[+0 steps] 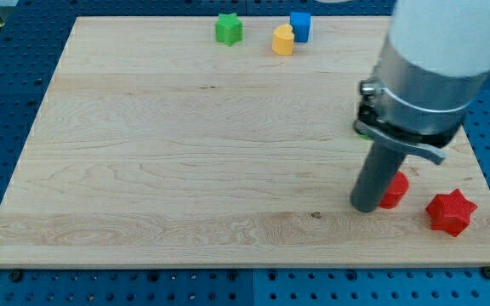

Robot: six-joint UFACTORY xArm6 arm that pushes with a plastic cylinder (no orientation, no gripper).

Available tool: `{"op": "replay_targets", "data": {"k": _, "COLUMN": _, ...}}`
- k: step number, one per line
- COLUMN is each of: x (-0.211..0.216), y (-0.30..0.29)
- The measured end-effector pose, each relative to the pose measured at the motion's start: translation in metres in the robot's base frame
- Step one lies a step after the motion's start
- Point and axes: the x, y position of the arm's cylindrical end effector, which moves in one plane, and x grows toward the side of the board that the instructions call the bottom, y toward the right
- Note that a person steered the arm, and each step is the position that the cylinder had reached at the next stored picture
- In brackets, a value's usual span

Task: Push the green circle a bit down

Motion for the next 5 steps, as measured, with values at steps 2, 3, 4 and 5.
{"op": "replay_targets", "data": {"k": 2, "x": -0.008, "y": -0.021}}
{"op": "replay_targets", "data": {"k": 3, "x": -0.059, "y": -0.048}}
{"op": "replay_targets", "data": {"k": 4, "x": -0.127, "y": -0.048}}
{"op": "replay_targets", "data": {"k": 5, "x": -0.178, "y": -0.014}}
